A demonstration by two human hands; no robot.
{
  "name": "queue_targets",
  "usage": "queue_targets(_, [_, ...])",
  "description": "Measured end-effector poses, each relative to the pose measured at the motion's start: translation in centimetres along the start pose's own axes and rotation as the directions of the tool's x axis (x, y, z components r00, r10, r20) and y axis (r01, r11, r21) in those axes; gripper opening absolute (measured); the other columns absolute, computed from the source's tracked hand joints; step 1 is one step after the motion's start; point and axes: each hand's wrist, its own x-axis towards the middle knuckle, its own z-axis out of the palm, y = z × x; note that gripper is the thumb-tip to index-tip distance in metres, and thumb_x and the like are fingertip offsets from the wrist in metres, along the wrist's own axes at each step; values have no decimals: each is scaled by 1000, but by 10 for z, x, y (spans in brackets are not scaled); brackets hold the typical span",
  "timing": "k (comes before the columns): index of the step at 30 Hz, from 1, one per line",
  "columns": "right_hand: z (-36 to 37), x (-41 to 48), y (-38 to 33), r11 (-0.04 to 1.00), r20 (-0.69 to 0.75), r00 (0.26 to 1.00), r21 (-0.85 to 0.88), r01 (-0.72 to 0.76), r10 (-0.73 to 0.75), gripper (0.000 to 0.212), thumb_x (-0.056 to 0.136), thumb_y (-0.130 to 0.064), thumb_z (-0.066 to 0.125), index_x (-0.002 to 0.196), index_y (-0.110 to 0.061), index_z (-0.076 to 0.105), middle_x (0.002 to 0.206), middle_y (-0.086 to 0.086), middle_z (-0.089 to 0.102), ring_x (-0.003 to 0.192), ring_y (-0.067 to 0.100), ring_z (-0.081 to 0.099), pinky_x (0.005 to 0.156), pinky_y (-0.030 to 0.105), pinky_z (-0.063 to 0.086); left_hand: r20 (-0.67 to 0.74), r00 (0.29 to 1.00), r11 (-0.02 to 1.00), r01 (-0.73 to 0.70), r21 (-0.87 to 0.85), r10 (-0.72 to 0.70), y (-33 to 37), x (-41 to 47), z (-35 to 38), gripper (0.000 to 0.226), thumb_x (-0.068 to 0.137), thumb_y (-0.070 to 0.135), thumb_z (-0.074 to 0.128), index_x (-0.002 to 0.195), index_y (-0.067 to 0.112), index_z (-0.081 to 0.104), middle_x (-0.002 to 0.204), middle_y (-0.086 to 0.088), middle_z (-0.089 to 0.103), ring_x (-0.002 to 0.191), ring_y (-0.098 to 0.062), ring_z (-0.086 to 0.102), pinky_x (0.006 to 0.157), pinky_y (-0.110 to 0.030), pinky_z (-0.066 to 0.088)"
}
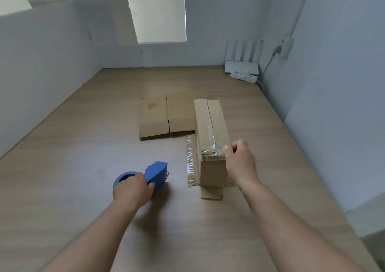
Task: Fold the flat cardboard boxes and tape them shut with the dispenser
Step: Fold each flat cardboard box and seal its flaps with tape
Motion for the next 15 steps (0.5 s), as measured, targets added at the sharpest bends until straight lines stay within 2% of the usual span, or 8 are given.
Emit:
queue_targets(3, [0,1,2,1000,3,1000,-11,12,-12,13,93,-22,48,89,-10,46,86,5,54,80,25,48,67,31,32,26,999,999,21,-38,-20,-6,-4,19,30,98,40,38,116,20,50,97,1,63,86,-20,58,63,-26,38])
queue_targets(6, [0,2,3,1000,6,1000,-18,21,-21,13,93,-22,49,90,-9,47,87,5,55,81,25,49,68,31,33,25,999,995,49,-84,-47,-10,-8,23,27,97,41,39,113,21,48,97,3,61,83,-20,53,66,-26,38])
queue_targets(8, [0,2,4,999,9,1000,-21,27,-26,14,93,-23,49,90,-10,46,87,5,54,81,25,49,68,31,33,-33,998,994,48,-97,-51,-4,-10,18,28,95,43,42,108,20,48,106,3,63,90,-21,56,70,-28,39])
queue_targets(9, [-1,2,5,999,12,999,-21,31,-30,14,93,-23,49,90,-10,46,87,5,54,82,25,49,68,31,33,-98,994,987,25,-158,-41,1,-12,14,28,95,42,43,107,18,49,112,0,63,96,-22,56,74,-30,41])
queue_targets(11, [-1,3,6,999,17,999,-23,36,-35,14,93,-23,49,90,-10,45,88,6,54,82,25,49,69,31,33,-224,974,902,-121,-414,28,23,-24,-1,36,98,36,43,123,12,50,130,-5,56,116,-25,50,92,-33,39])
queue_targets(13, [-1,4,6,999,18,999,-26,35,-35,14,94,-23,49,90,-10,45,89,6,55,82,25,49,68,31,33,-317,934,754,-326,-570,164,54,-42,-24,51,101,33,39,148,12,31,152,0,34,140,-18,29,112,-26,20])
queue_targets(15, [-1,4,6,999,18,999,-27,37,-36,14,94,-24,49,90,-10,45,91,8,56,84,26,49,69,31,32,-352,894,633,-446,-633,278,90,-54,-37,58,102,36,33,153,16,14,155,10,18,146,-8,11,115,-18,4])
